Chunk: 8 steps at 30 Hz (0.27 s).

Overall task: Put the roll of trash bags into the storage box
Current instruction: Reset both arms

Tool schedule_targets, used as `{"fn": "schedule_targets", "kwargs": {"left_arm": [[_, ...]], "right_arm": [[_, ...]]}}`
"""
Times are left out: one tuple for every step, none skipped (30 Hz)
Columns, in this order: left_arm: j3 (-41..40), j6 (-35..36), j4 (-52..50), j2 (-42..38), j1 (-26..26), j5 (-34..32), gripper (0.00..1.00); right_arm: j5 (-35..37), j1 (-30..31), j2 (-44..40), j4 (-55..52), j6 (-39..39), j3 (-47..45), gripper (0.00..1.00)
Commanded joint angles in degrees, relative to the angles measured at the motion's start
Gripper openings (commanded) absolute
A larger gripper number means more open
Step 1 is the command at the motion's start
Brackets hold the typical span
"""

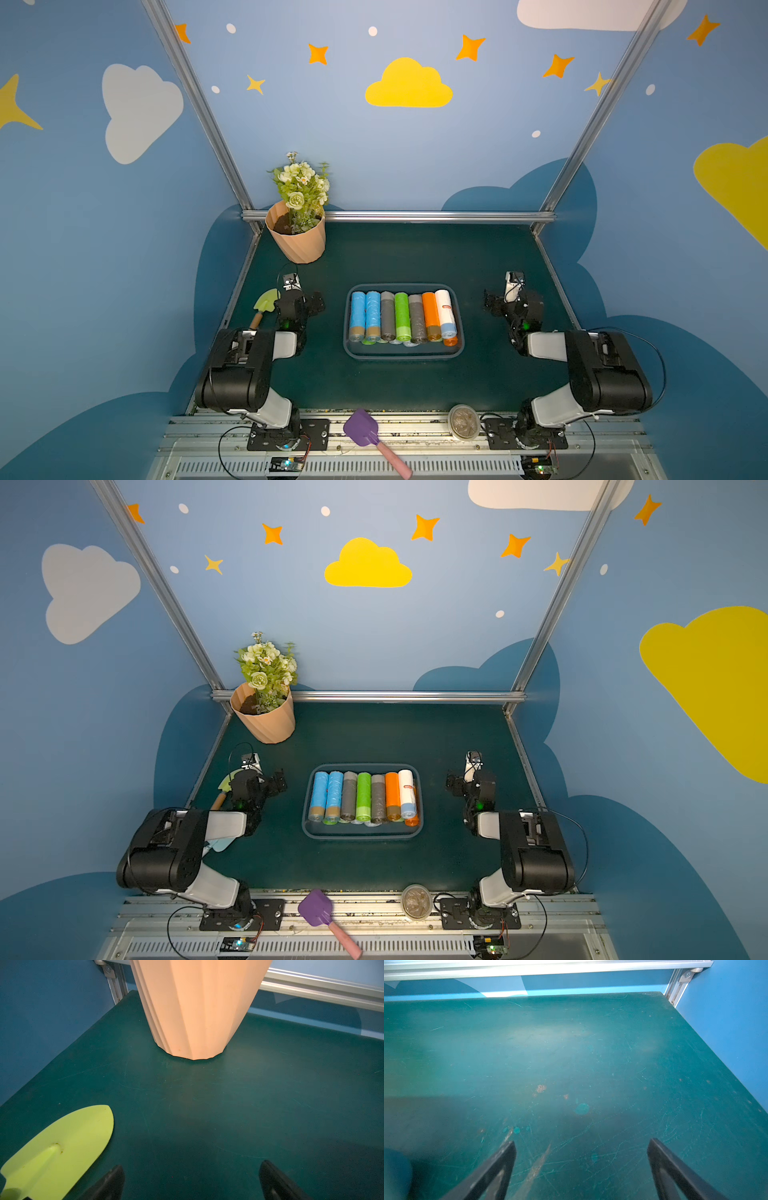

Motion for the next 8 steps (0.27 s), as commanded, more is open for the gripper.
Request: {"fn": "schedule_targets", "kwargs": {"left_arm": [[0.73,0.56,0.00,-0.89,0.27,0.59,1.00],[0.80,0.54,0.02,-0.94,0.27,0.59,1.00],[0.75,0.54,0.02,-0.80,0.27,0.59,1.00],[0.79,0.48,0.02,-0.95,0.27,0.59,1.00],[0.74,0.54,0.02,-0.91,0.27,0.59,1.00],[0.73,0.54,0.02,-0.95,0.23,0.59,1.00],[0.73,0.49,0.02,-0.94,0.19,0.58,1.00],[0.73,0.50,0.02,-0.95,0.27,0.54,1.00]], "right_arm": [[-0.95,0.22,-0.71,-1.36,-0.22,1.19,0.97],[-1.41,-0.01,-0.62,-1.73,-0.12,1.34,0.97],[-1.34,-0.02,-0.66,-1.73,-0.07,1.38,0.97],[-1.34,-0.01,-0.67,-1.58,-0.13,1.34,0.97],[-1.32,0.06,-0.74,-1.59,-0.17,1.28,0.97],[-1.16,0.06,-0.68,-1.40,-0.25,1.12,0.97],[-0.85,0.24,-0.83,-0.96,-0.38,0.82,0.97],[-0.29,0.47,-1.10,-0.55,-0.30,0.47,0.97]]}}
